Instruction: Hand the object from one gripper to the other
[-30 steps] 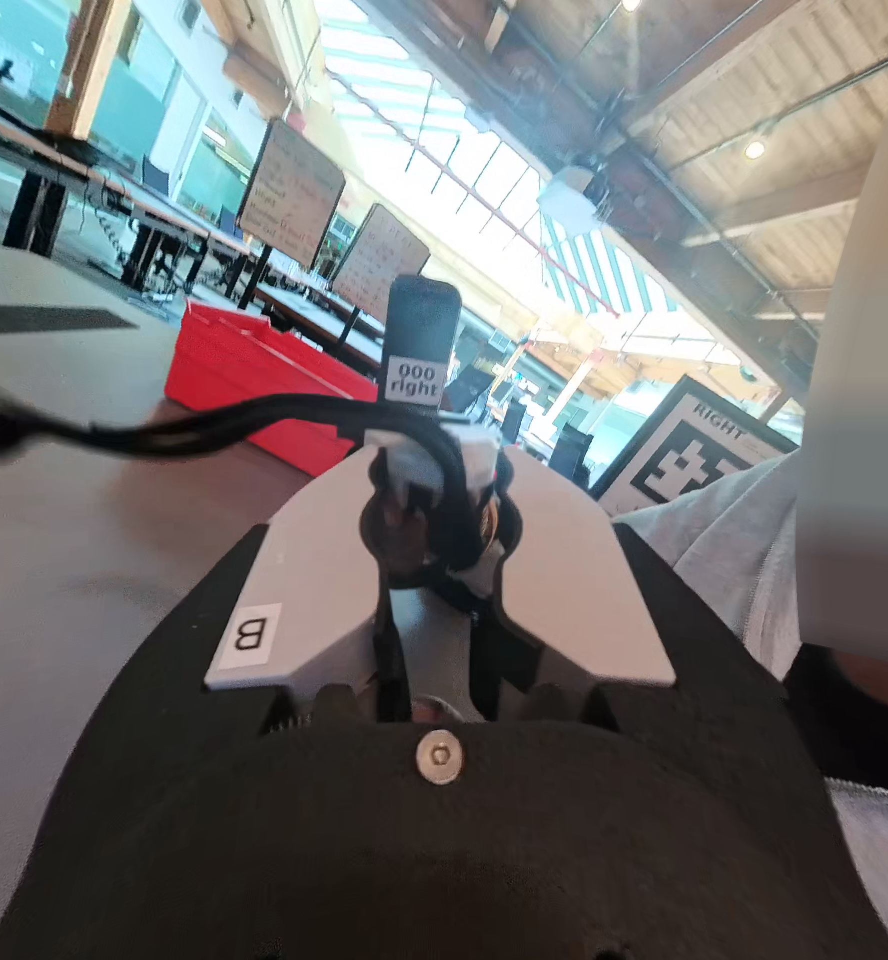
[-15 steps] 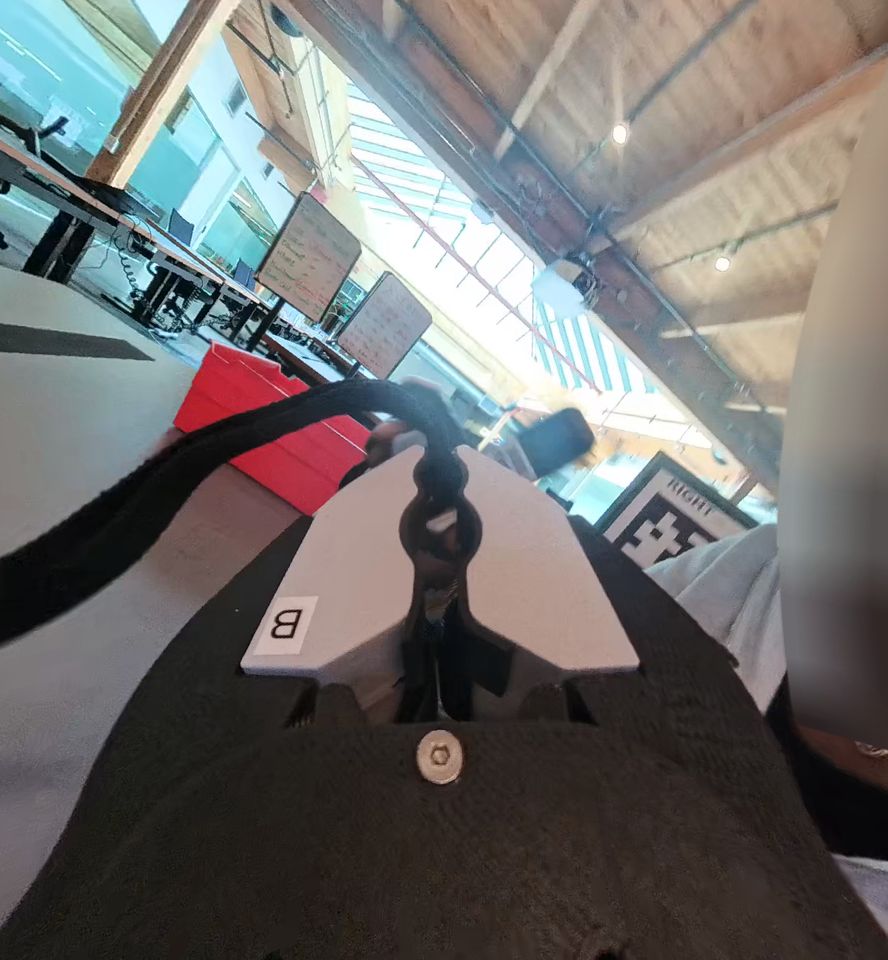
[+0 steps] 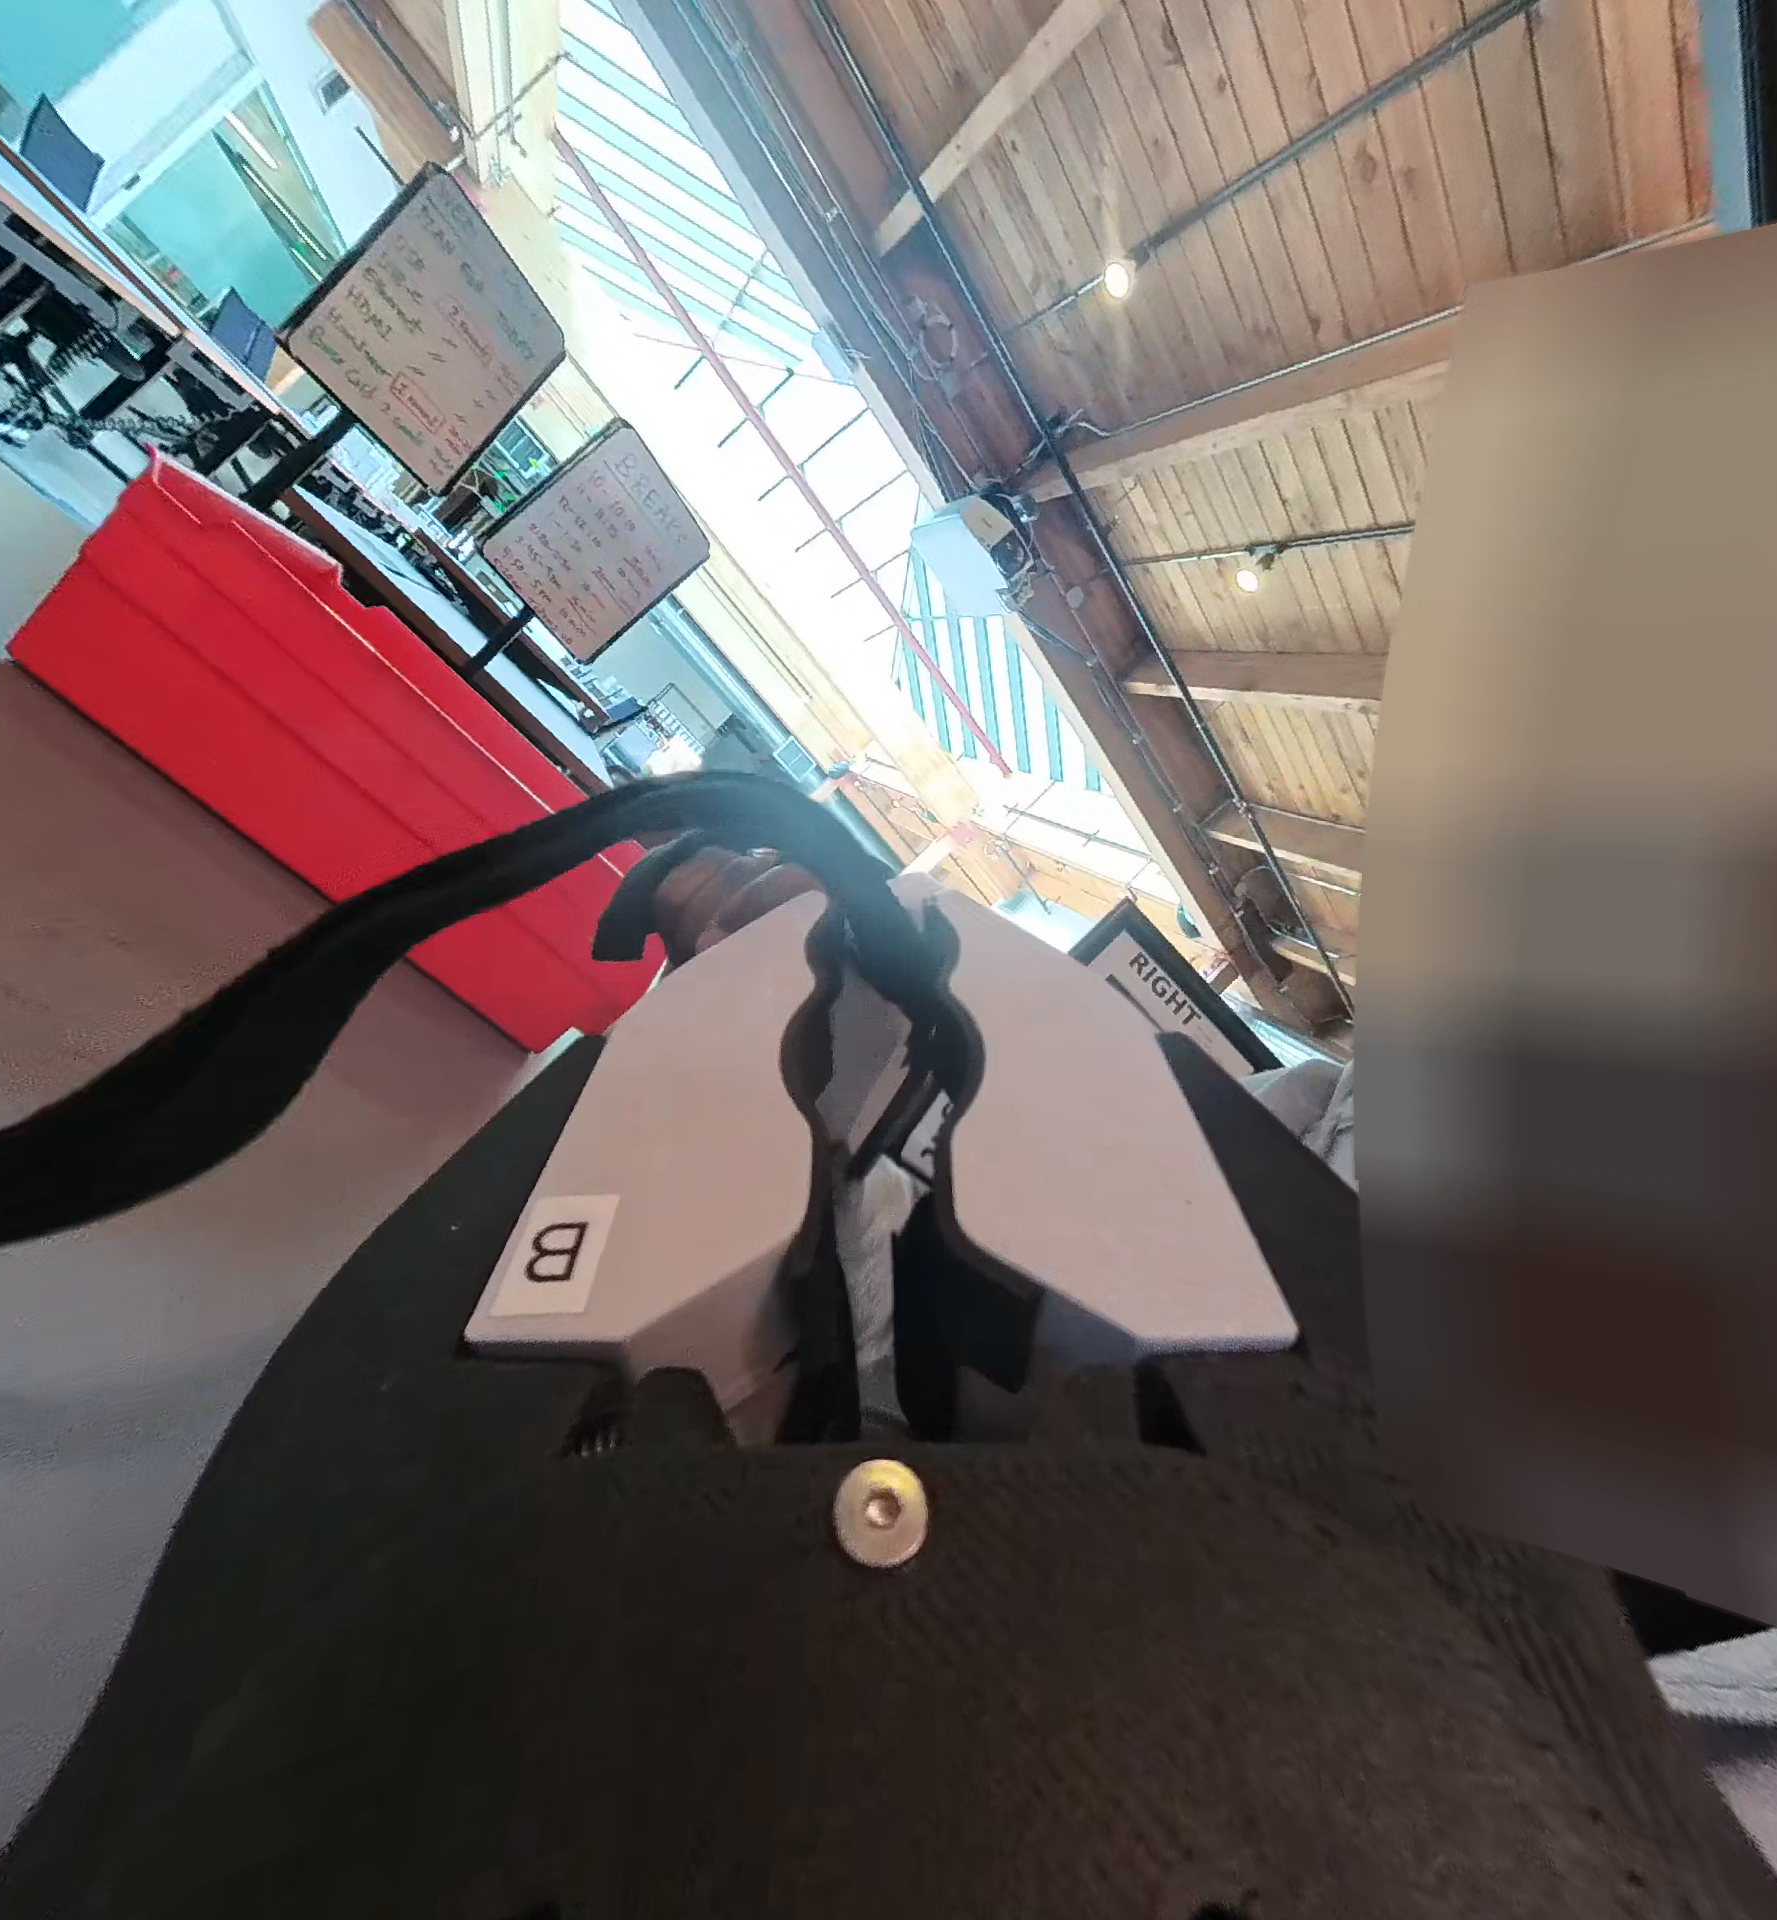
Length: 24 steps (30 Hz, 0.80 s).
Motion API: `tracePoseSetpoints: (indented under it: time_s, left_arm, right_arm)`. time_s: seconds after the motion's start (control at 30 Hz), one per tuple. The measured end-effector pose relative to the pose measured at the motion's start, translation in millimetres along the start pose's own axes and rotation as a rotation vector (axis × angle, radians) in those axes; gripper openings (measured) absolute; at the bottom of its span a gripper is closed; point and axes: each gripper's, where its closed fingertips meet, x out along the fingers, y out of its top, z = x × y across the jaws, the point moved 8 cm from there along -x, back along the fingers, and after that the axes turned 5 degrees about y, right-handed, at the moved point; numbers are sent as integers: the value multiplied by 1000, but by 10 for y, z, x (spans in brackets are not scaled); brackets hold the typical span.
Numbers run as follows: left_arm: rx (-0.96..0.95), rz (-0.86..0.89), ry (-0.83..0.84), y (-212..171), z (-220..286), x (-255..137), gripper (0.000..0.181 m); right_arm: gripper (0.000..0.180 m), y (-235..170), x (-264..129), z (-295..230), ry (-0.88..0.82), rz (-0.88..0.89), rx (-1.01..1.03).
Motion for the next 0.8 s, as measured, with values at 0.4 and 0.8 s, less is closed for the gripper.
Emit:
tracePoseSetpoints:
  time_s: [0.4, 0.8]
  left_arm:
    - [740, -112, 376, 26, 106, -70, 43]
    - [630, -153, 226, -31, 128, -51, 27]
  right_arm:
    - [5, -539, 18, 228, 443, 346, 1439]
    - [6, -474, 69, 136, 690, 441, 1658]
